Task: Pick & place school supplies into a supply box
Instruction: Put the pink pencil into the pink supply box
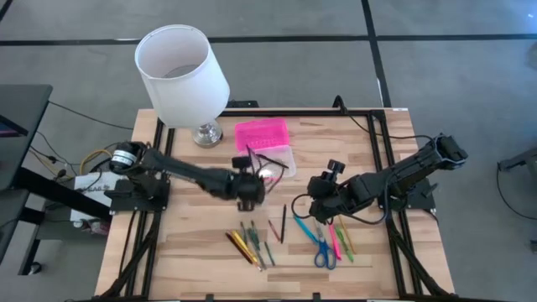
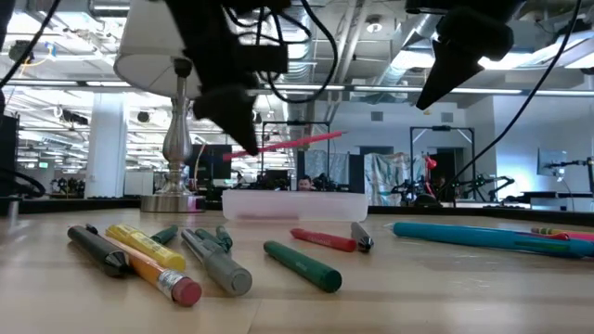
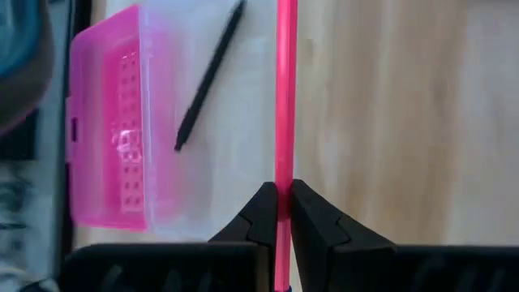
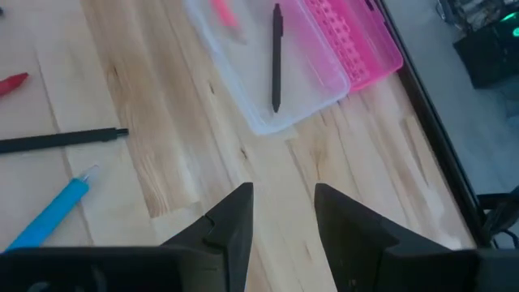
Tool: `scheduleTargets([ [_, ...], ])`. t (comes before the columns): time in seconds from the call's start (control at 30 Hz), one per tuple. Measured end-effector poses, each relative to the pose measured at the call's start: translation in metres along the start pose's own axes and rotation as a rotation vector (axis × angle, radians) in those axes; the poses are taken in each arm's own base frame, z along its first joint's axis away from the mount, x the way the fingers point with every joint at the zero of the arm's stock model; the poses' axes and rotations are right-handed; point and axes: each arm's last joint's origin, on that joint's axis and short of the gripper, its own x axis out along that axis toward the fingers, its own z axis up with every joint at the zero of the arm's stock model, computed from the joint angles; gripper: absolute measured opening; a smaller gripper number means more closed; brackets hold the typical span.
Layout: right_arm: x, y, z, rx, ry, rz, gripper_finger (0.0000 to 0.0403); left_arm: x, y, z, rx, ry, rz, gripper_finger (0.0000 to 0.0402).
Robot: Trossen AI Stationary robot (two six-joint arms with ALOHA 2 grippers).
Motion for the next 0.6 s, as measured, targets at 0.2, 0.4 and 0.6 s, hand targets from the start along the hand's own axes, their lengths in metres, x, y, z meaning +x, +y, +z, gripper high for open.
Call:
scheduleTargets([
  [0.2,-0.004,0.005,-0.002,-0.019,-0.011,0.012,0.0127,0.026,0.046,0.011,-0.15,-0.062,-0.115,0.0011],
  [0.4,-0.01,0.011,-0.006,-0.044,-0.023,0.029,0.0127,0.05,0.083,0.009,-0.29,-0.066,-0.165,0.0012],
  [0.6,-0.014,0.015,-0.009,-0.07,-0.027,0.038,0.0127,0.063,0.1,0.002,-0.339,-0.035,-0.211,0.0013],
])
